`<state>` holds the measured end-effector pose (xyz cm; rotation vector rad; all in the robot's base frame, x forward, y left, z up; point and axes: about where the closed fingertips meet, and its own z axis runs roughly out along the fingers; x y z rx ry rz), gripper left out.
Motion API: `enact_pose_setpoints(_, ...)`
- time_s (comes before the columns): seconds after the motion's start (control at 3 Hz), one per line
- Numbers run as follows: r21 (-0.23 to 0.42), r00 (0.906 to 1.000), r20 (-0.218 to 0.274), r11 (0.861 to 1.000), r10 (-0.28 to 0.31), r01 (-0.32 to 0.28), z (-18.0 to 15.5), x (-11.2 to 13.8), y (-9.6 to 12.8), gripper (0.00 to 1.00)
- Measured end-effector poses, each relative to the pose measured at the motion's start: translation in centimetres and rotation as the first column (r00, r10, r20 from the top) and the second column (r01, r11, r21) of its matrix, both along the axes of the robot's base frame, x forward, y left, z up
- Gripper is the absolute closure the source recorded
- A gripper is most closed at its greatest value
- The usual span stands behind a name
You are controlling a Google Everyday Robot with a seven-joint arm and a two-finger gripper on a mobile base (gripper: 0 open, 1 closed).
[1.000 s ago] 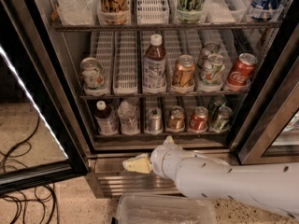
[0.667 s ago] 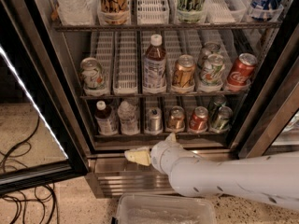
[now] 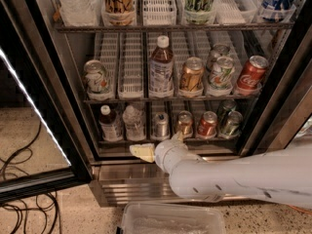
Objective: Pick water bottle from bottom shelf of fridge
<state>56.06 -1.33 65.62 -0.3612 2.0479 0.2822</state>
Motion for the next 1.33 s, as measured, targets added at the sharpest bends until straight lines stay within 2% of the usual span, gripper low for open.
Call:
enact_pose_setpoints(0.33, 0.008, 0.999, 0.042, 1.0, 0.016, -0.017, 0.8, 0.7, 1.4, 0.0)
enact_pose_setpoints(0.67, 0.016, 0.993, 0.115, 0.999, 0.026, -0.028, 2.3, 1.8, 3.6, 0.0)
enact_pose_setpoints(1.0, 0.033, 0.9838, 0.176, 0.999, 0.032, -0.038, 3.6, 2.6, 5.6, 0.0)
enact_pose_setpoints(1.33, 0.032, 0.9745, 0.216, 0.997, 0.062, -0.071, 4.7, 2.8, 7.6, 0.0)
